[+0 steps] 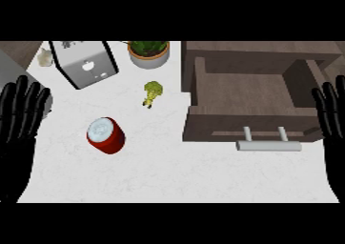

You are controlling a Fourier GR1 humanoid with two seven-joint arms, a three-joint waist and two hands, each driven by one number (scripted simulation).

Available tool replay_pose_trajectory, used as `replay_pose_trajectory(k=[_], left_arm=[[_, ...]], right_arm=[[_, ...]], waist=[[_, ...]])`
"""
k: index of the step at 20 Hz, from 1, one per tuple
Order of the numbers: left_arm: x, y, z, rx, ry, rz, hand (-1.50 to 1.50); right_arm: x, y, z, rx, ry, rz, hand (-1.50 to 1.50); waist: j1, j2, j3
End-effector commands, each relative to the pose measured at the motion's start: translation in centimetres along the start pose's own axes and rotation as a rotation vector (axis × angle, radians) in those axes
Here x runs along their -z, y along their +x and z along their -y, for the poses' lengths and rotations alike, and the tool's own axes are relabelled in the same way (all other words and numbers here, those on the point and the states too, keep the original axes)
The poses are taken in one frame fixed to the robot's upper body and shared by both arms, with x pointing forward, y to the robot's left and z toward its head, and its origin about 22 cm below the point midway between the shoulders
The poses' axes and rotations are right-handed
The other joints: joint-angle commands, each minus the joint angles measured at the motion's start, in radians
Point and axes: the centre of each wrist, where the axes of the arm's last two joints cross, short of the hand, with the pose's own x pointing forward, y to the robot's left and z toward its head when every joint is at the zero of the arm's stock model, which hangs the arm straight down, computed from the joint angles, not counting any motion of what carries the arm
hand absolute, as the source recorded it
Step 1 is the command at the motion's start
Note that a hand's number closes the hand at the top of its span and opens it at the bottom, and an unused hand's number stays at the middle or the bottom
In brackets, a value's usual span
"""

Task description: Pick up the can, place it into the drawer and close the drawer

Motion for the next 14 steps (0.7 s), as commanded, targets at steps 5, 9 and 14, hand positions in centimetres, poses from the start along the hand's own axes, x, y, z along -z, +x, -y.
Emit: replay_pose_trajectory(k=[5,9,14], left_arm=[[1.4,0.7,1.9,-0.207,-0.297,0.123,-1.50],[0.3,-2.7,1.6,-0.099,-0.281,-0.277,-1.50],[0.0,-0.1,1.1,-0.109,-0.284,-0.310,-1.50]], right_arm=[[0.4,0.3,-1.0,-0.038,0.023,0.078,-1.50],[-0.8,-2.0,0.6,-0.047,-0.064,-0.251,-1.50],[-0.5,-2.0,1.7,-0.058,-0.061,-0.275,-1.50]], waist=[[0.000,0.007,0.046],[-0.009,0.011,0.047],[0.005,0.007,0.047]])
